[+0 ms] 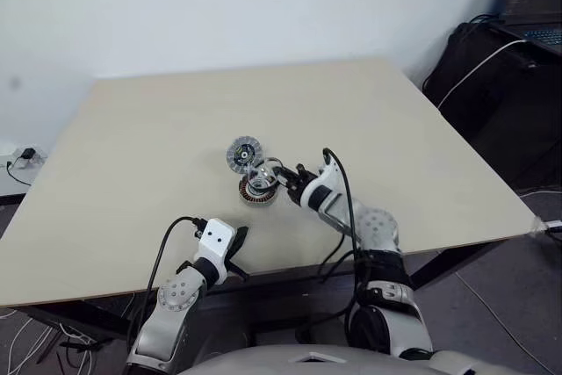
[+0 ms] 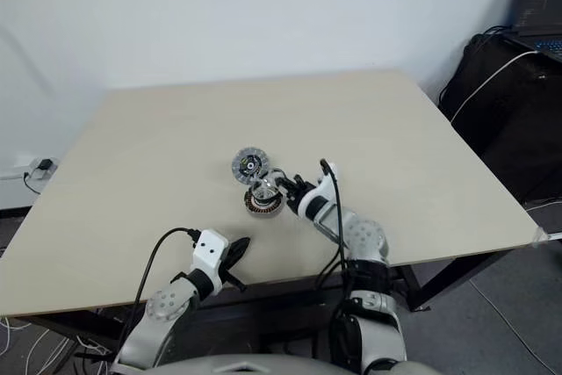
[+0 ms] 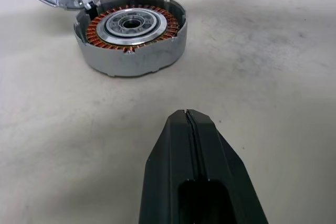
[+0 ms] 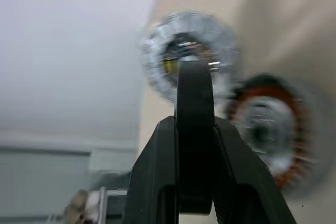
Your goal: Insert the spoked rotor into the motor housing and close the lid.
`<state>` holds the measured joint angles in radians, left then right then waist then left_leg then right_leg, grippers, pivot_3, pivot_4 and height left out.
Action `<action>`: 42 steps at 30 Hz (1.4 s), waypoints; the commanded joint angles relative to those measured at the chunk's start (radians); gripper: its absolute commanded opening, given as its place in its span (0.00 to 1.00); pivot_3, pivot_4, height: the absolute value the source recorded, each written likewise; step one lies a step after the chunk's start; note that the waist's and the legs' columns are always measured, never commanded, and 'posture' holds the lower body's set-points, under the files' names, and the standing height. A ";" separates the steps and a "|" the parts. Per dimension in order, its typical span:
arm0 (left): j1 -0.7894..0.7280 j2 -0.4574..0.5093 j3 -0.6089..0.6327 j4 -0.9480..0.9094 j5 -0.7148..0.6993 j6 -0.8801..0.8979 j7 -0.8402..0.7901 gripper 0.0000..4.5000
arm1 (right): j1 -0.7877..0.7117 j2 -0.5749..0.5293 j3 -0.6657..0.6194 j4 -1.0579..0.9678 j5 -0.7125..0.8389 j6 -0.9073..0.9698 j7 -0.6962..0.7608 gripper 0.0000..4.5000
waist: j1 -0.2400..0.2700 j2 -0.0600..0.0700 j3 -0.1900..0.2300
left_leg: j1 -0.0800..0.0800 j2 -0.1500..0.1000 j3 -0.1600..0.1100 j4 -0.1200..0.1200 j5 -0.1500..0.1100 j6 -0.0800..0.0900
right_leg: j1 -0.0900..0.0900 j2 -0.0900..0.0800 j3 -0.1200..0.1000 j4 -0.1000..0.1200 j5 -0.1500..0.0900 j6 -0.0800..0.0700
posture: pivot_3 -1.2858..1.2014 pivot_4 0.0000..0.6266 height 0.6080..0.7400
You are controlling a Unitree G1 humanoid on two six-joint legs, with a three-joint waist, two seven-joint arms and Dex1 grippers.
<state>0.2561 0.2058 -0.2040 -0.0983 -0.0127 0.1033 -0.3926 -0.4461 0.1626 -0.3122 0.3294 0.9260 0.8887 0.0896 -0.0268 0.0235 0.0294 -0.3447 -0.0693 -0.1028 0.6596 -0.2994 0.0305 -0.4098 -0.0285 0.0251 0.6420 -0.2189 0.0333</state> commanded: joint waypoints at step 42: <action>-0.007 -0.003 0.013 -0.057 -0.015 -0.007 0.020 0.00 | -0.137 -0.018 -0.023 0.303 -0.127 -0.156 0.140 0.99 | -0.004 0.001 -0.001 | 0.001 -0.001 0.000 0.001 0.000 0.000 | 0.001 -0.001 0.001 0.001 0.003 -0.005 | 0.52 0.00 1.00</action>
<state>0.2623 0.2034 -0.1926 -0.1252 -0.0199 0.1075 -0.3715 -0.5742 0.1403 -0.3178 0.6779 0.7962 0.7314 0.2390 -0.0304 0.0246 0.0281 -0.3433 -0.0705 -0.1025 0.6608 -0.2995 0.0307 -0.4085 -0.0292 0.0262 0.6428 -0.2155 0.0284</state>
